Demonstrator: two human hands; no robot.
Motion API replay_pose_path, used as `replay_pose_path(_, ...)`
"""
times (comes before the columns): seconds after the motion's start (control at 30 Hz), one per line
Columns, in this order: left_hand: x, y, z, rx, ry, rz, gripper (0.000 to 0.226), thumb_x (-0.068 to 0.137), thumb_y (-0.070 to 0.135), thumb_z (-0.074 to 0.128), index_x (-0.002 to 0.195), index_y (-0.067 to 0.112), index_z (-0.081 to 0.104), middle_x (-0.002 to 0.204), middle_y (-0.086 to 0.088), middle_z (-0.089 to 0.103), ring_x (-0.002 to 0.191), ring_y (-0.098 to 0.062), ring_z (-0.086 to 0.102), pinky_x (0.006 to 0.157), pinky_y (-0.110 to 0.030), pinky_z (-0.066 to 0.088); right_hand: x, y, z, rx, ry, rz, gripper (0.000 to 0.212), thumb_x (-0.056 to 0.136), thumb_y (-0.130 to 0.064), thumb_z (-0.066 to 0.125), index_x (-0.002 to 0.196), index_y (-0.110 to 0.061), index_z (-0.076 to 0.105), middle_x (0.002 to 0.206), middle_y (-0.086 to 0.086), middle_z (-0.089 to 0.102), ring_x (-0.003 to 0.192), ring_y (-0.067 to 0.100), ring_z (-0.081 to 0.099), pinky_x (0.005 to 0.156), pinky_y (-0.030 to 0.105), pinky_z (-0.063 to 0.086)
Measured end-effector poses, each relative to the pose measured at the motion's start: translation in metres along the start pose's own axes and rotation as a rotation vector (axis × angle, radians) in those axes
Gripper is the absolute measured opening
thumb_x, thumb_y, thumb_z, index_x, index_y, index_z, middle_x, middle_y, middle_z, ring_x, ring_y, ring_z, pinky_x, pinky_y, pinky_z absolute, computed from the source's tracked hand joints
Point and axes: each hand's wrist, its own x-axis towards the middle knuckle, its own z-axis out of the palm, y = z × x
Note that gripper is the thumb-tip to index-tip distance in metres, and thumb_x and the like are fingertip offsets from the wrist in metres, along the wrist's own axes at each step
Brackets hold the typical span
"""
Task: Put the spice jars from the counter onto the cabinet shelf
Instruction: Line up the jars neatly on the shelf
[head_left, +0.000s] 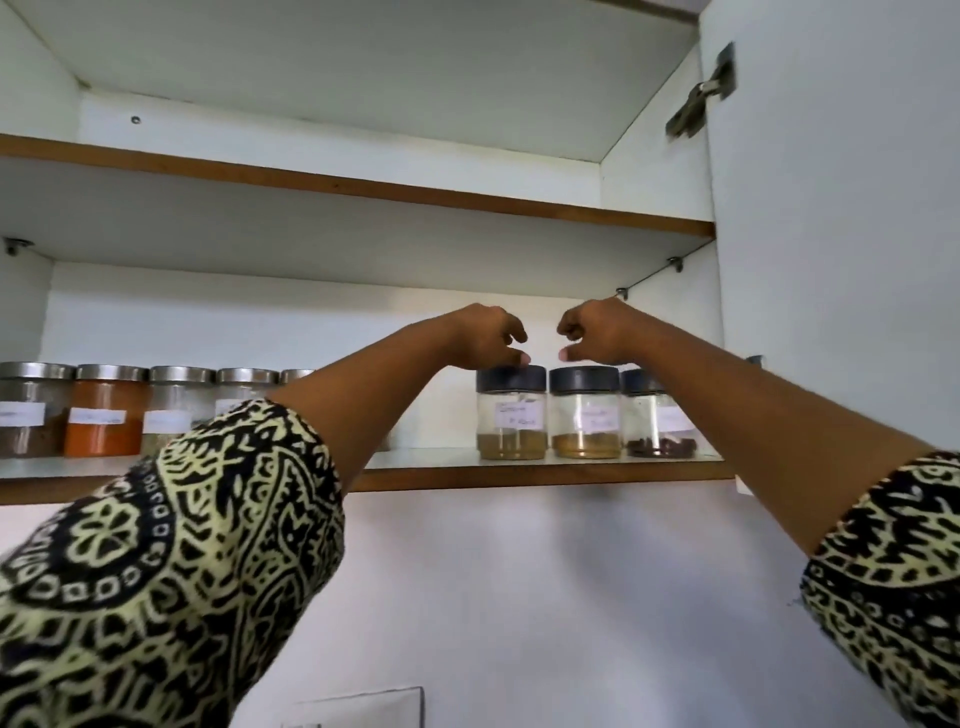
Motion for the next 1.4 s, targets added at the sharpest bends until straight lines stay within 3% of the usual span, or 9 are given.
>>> replay_pose_path(0.1,0.009,0.012,0.006,0.039,-0.077,-0.037,0.042,0.093,0.034,0.054,0.131,0.014,0.053,0.132,-0.007,0.056,0.118,-0.024,0.052,0.096,-0.031,0.040,-0.010,0.023,0.005,-0.023,-0.131,-0.006,0.060,0.084,-0.030,0.067,0.137,-0.010,0.045,0.138,0.009,0.052,0.125,0.026,0.049,0.106,0.037,0.040)
replay_pose_path(0.2,0.013,0.013,0.012,0.095,-0.101,-0.072,0.037,0.093,0.030,0.055,0.124,0.012,0.059,0.125,-0.008,0.060,0.111,-0.024,0.054,0.085,-0.029,0.040,-0.013,0.038,0.017,-0.062,-0.202,-0.029,0.055,0.084,-0.024,0.069,0.132,-0.008,0.049,0.132,0.012,0.055,0.119,0.027,0.052,0.100,0.034,0.041)
replay_pose_path(0.57,0.024,-0.037,0.033,0.118,-0.097,-0.084,0.025,0.092,0.030,0.057,0.106,0.010,0.064,0.103,-0.007,0.064,0.084,-0.019,0.049,0.075,-0.028,0.037,0.026,0.021,0.057,-0.083,-0.160,-0.123,0.049,0.083,-0.023,0.069,0.127,-0.010,0.052,0.126,0.010,0.059,0.114,0.027,0.054,0.090,0.032,0.041)
replay_pose_path(0.73,0.027,-0.080,0.053,0.129,-0.067,-0.131,0.025,0.094,0.027,0.054,0.107,0.007,0.061,0.106,-0.009,0.063,0.085,-0.018,0.047,0.073,-0.026,0.033,0.053,-0.003,0.089,-0.047,-0.099,-0.168,0.044,0.082,-0.027,0.069,0.121,-0.012,0.054,0.117,0.010,0.062,0.106,0.027,0.056,0.079,0.029,0.038)
replay_pose_path(1.0,0.039,-0.130,0.072,0.086,-0.067,-0.169,0.028,0.094,0.025,0.055,0.116,0.007,0.059,0.113,-0.008,0.061,0.089,-0.015,0.047,0.076,-0.025,0.034,0.097,-0.031,0.121,-0.085,-0.091,-0.167,0.044,0.077,-0.032,0.073,0.113,-0.012,0.058,0.111,0.008,0.064,0.102,0.027,0.060,0.085,0.035,0.047)
replay_pose_path(1.4,0.047,-0.148,0.081,0.093,-0.054,-0.177,0.029,0.095,0.021,0.053,0.120,0.007,0.056,0.119,-0.009,0.060,0.092,-0.015,0.046,0.079,-0.025,0.034,0.120,-0.041,0.139,-0.107,-0.099,-0.180,0.045,0.077,-0.035,0.073,0.112,-0.011,0.058,0.110,0.010,0.063,0.102,0.028,0.059,0.079,0.032,0.043)
